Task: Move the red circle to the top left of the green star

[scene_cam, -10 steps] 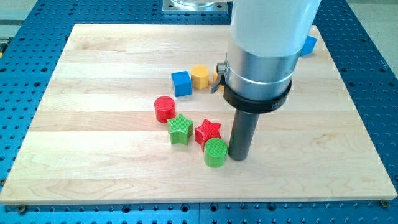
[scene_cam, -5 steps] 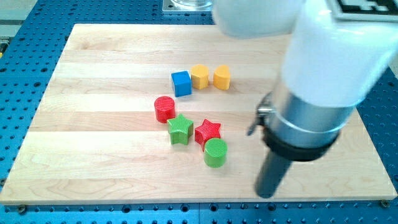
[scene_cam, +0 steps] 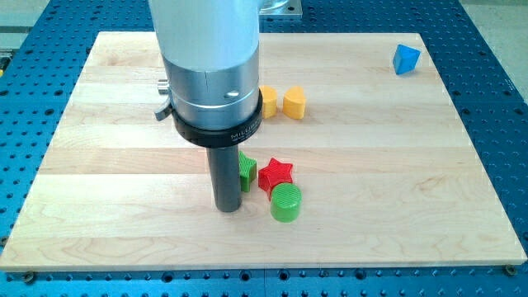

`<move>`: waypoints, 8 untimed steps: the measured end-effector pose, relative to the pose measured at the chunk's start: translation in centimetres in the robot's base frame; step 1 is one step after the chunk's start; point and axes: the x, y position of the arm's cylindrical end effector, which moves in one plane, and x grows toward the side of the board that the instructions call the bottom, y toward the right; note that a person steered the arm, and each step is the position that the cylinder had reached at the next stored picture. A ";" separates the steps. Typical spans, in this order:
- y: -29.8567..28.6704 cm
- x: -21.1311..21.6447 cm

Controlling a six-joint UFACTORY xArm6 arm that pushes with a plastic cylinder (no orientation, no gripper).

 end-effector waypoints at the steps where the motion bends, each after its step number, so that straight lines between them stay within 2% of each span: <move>1: 0.5 -1.2; 4: 0.4 -2.4; 6: -3.7 -2.8; 7: -3.9 -5.8; 8: -3.9 -5.9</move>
